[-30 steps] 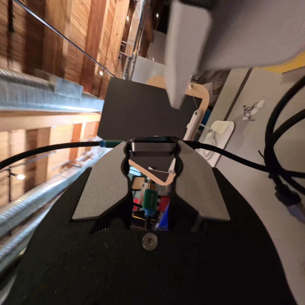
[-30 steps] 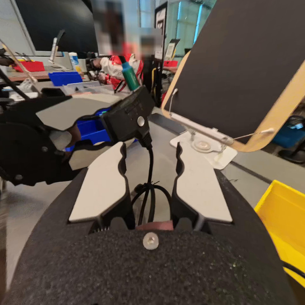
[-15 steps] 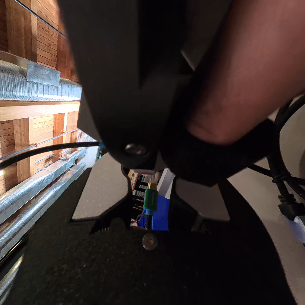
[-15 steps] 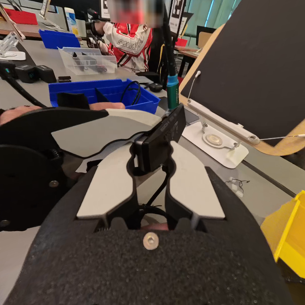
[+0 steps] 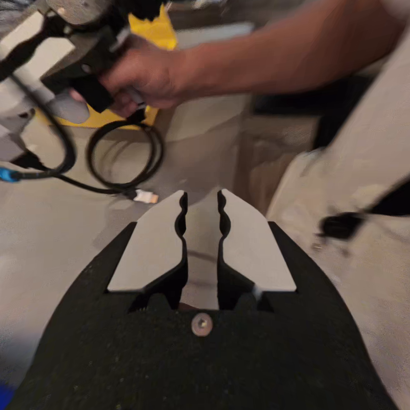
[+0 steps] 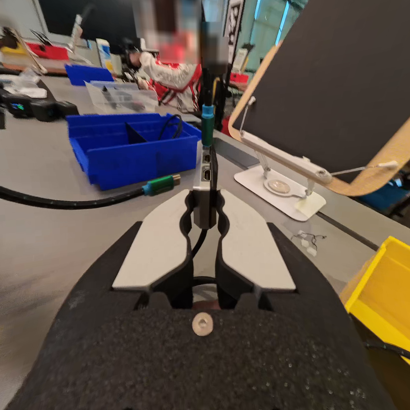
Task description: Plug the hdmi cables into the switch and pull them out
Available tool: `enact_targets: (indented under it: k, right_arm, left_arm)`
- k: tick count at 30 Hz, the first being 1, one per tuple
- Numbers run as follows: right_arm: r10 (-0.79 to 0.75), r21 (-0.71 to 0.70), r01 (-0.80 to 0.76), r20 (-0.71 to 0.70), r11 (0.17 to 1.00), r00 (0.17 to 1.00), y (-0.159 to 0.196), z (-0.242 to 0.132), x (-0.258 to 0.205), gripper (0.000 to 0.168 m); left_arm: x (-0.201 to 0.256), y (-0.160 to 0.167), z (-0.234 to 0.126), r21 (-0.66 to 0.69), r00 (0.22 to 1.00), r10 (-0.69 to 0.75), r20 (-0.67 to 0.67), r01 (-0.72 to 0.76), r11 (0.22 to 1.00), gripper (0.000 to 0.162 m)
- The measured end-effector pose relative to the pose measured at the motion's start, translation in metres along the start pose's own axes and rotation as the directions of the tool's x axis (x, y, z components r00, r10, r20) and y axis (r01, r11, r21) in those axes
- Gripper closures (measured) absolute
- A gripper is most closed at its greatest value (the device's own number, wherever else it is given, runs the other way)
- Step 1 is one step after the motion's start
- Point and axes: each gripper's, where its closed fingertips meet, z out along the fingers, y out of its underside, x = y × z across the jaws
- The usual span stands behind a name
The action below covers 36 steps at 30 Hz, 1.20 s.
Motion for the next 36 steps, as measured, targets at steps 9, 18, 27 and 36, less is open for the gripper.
enact_targets:
  k: [9, 18, 27, 36]
  right_arm:
    - [-0.023, 0.134, -0.031, 0.383, 0.99, 0.924, -0.03, -0.016, -0.067, 0.15]
    - [0.054, 0.11, -0.143, 0.577, 0.984, 0.815, -0.031, -0.017, -0.096, 0.15]
    - [0.105, 0.092, -0.198, 0.596, 0.976, 0.796, -0.027, -0.018, -0.093, 0.15]
    - [0.06, 0.078, -0.068, 0.099, 0.995, 0.993, -0.054, -0.031, 0.009, 0.133]
  left_arm:
    - [-0.137, 0.006, -0.073, 0.228, 0.978, -0.164, 0.133, 0.131, 0.965, 0.123]
    - [-0.135, -0.024, -0.044, 0.362, 0.999, -0.038, -0.014, 0.04, 0.931, 0.132]
    - [-0.131, -0.033, -0.04, 0.475, 0.995, -0.031, -0.092, 0.071, 0.877, 0.142]
    - [-0.2, -0.034, -0.059, 0.141, 0.838, 0.236, 0.492, -0.344, 0.928, 0.142]
